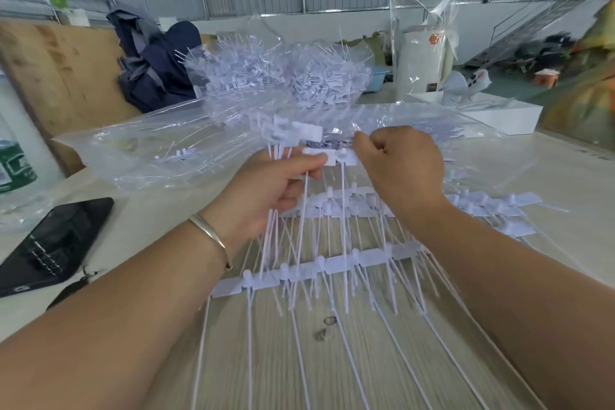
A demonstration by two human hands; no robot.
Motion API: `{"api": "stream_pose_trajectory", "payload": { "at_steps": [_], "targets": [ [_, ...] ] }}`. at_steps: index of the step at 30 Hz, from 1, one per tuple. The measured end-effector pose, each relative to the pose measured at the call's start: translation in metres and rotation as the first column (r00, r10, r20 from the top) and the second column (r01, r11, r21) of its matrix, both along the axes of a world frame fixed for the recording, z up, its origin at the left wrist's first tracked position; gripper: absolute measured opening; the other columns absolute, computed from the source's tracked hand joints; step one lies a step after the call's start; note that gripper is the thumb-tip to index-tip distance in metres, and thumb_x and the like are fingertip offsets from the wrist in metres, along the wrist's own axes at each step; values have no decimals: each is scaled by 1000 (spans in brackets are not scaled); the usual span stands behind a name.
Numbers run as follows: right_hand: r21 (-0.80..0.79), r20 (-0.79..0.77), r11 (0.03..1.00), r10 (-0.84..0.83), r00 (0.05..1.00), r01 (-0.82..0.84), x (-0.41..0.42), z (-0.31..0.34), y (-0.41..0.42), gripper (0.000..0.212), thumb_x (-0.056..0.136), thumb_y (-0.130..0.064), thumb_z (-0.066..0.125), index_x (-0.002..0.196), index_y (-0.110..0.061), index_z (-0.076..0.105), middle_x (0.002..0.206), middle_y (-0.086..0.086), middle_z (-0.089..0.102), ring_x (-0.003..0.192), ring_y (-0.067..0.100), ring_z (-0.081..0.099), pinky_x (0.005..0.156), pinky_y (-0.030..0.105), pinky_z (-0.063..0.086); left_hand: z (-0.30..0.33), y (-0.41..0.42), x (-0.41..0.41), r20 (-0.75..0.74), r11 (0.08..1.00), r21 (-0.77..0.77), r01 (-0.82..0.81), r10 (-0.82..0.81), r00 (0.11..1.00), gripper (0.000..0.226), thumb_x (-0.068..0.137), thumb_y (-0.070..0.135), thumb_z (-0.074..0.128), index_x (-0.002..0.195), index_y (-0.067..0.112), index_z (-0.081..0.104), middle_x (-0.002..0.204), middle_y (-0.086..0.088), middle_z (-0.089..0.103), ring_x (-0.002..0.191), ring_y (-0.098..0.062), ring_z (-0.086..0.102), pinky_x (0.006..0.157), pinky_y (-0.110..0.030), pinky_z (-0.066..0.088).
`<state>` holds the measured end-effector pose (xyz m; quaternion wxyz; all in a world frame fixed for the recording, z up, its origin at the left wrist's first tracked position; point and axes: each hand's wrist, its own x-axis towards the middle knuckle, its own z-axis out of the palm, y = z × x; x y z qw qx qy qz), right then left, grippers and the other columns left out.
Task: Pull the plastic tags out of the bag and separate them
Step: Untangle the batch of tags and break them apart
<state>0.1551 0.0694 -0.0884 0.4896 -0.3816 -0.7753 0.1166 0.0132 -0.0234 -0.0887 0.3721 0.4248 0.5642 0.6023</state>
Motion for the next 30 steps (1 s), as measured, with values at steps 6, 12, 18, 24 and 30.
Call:
{"api": "stream_pose_trajectory", "payload": {
  "at_steps": [6, 12, 18, 24, 30],
  "targets": [
    [42, 128, 999, -34, 991, 29, -3, -4, 0, 50, 85, -27, 54, 44, -14, 30, 42, 2, 24, 41, 17, 23, 45, 26, 21, -4, 1, -1, -140, 997, -82, 7, -18, 990, 34, 80, 29, 76, 56, 19, 54, 53, 0, 45, 39, -10, 24, 38, -17, 21],
    [-53, 76, 989, 140, 987, -136, -1, -2, 5, 52, 81, -20, 58, 42, -18, 23, 40, -4, 16, 42, 15, 19, 48, 25, 21, -2, 1, -1, -151, 997, -82, 4, -16, 988, 37, 75, 25, 78, 52, 13, 51, 57, -7, 36, 40, -13, 19, 40, -18, 18],
    [-189, 57, 952, 256, 965, -241, 0, 0, 10, 55, 81, -21, 62, 41, -20, 24, 38, -6, 17, 38, 11, 17, 46, 24, 20, 2, -1, -2, -37, 986, -76, 151, -154, 987, 33, 71, 16, 73, 55, 16, 45, 43, 3, 34, 37, -9, 21, 38, -20, 14],
    [-405, 129, 764, 592, 795, -503, 8, 3, 9, 61, 79, -18, 70, 32, -20, 30, 39, -6, 22, 40, 10, 20, 47, 25, 16, 4, -7, -2, -68, 910, -192, 367, -385, 920, 28, 76, 1, 69, 58, 18, 55, 38, 9, 31, 32, -4, 24, 36, -16, 15],
    [65, 596, 995, 26, 802, -81, 2, 3, 7, 42, 80, -36, 57, 48, -15, 41, 52, 0, 39, 50, 17, 41, 48, 22, 23, -9, 6, 7, -647, 996, -37, -85, 41, 761, 5, 75, 11, 76, 75, 10, 71, 66, 1, 69, 59, -7, 59, 58, -19, 42]
  ]
}}
